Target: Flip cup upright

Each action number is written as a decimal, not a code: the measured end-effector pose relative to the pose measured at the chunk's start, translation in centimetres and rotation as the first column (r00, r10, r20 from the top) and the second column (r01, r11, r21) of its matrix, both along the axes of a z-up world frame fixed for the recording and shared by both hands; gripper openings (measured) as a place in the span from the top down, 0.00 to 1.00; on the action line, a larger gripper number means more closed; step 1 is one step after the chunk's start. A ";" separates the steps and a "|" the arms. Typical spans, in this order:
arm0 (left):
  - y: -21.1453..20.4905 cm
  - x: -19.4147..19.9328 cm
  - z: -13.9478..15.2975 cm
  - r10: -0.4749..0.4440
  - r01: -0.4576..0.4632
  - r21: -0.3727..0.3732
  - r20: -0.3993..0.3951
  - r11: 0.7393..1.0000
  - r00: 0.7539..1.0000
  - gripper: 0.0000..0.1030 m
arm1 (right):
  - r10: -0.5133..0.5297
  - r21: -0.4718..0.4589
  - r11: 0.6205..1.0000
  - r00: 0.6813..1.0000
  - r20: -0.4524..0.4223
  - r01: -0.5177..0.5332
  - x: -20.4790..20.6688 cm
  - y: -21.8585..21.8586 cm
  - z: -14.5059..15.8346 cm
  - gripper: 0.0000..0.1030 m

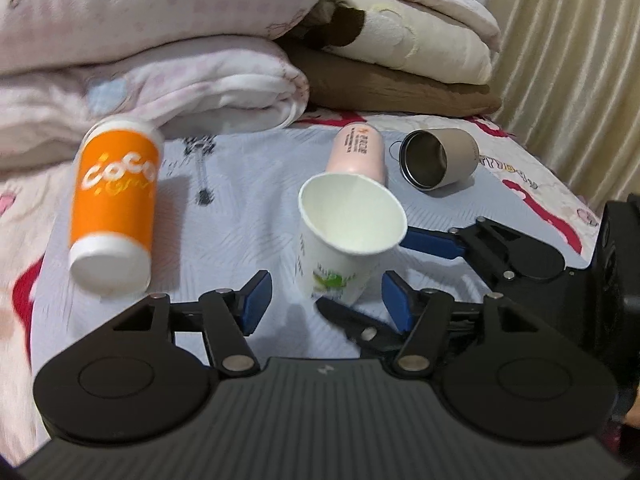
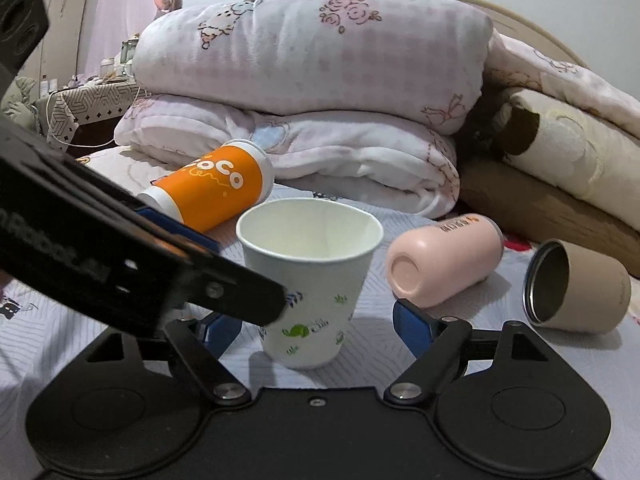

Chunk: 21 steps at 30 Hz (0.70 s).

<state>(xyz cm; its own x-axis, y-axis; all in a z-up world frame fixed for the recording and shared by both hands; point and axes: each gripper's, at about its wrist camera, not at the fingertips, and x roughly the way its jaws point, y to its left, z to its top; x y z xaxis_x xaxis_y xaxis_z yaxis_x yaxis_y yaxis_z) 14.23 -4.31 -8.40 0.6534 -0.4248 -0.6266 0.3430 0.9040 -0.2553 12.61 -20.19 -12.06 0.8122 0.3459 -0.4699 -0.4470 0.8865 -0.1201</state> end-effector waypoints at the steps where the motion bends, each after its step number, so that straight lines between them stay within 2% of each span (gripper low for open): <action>1: 0.4 -0.6 0.1 0.009 -0.009 -0.009 -0.001 1.000 1.000 0.37 | -0.010 0.010 1.000 1.000 -0.008 0.010 -0.2 -0.2 0.0 0.16; 5: 1.5 -2.2 0.6 0.061 -0.061 0.003 -0.012 0.998 0.998 0.36 | -0.077 0.087 0.992 0.992 -0.102 0.087 -1.5 -0.9 -0.1 0.16; 10: 2.3 -3.3 2.3 0.116 -0.116 0.015 -0.048 0.993 0.992 0.36 | -0.118 0.118 0.984 0.985 -0.129 0.133 -3.4 -1.5 0.6 0.16; 12: 2.2 -4.0 3.4 0.152 -0.151 0.032 -0.036 0.988 0.988 0.37 | -0.122 0.127 0.982 0.983 -0.133 0.139 -4.2 -1.9 1.6 0.16; 16: 1.8 -5.1 5.4 0.198 -0.192 0.117 -0.045 0.974 0.979 0.38 | -0.153 0.114 0.979 0.979 -0.135 0.169 -5.8 -2.6 3.8 0.16; 21: 3.1 -7.7 7.9 0.225 -0.218 0.090 -0.068 0.972 0.972 0.36 | -0.165 0.123 0.976 0.980 -0.111 0.178 -8.0 -3.4 7.3 0.16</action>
<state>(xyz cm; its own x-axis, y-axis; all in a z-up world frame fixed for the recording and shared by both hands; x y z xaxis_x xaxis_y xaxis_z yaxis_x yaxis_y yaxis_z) 6.52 -1.18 -0.46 0.6737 -0.2206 -0.7053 0.1140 0.9740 -0.1957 4.66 -23.55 -4.76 0.8162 0.2701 -0.5108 -0.2909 0.9559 0.0406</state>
